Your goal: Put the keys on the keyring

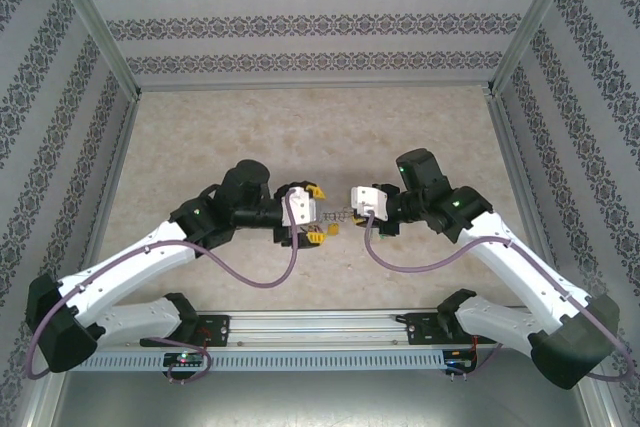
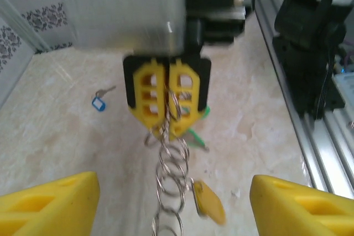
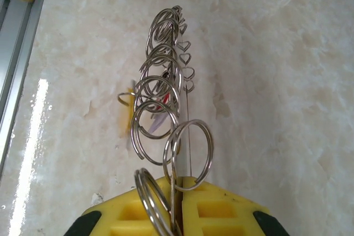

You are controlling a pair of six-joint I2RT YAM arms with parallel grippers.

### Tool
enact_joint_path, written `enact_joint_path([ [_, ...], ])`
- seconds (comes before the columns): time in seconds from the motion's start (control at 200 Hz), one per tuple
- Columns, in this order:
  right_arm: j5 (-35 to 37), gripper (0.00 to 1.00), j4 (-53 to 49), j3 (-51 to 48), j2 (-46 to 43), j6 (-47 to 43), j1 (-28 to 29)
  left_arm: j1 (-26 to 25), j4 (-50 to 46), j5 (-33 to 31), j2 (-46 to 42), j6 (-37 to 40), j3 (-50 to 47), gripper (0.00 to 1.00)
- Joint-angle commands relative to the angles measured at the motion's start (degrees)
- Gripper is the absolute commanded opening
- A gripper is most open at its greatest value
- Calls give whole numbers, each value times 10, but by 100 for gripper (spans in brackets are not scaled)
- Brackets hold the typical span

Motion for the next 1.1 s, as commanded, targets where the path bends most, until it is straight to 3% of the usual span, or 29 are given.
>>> enact_joint_path([
  [0.0, -49, 0, -31, 32, 3, 2, -9, 17, -9, 39, 34, -56, 23, 57],
  [0.07, -72, 0, -62, 40, 8, -23, -11, 38, -9, 82, 51, -80, 35, 49],
  [0.175, -94, 0, -68, 33, 0, -50, -22, 71, -37, 166, 71, -109, 52, 44],
  [0.3, -95, 0, -60, 31, -5, -57, -30, 79, -55, 222, 85, -142, 60, 46],
  [0.535, -86, 0, -71, 46, 6, -68, -31, 74, 6, 284, 108, -247, 52, 55],
  [0.635, -84, 0, -73, 48, 12, -67, -32, 71, -30, 284, 118, -233, 64, 54],
  [0.819, -79, 0, -75, 56, 23, -60, -34, 68, -52, 219, 129, -233, 68, 39],
  [1.094, -73, 0, -74, 67, 30, -46, -33, 51, -101, 187, 152, -202, 90, 33],
])
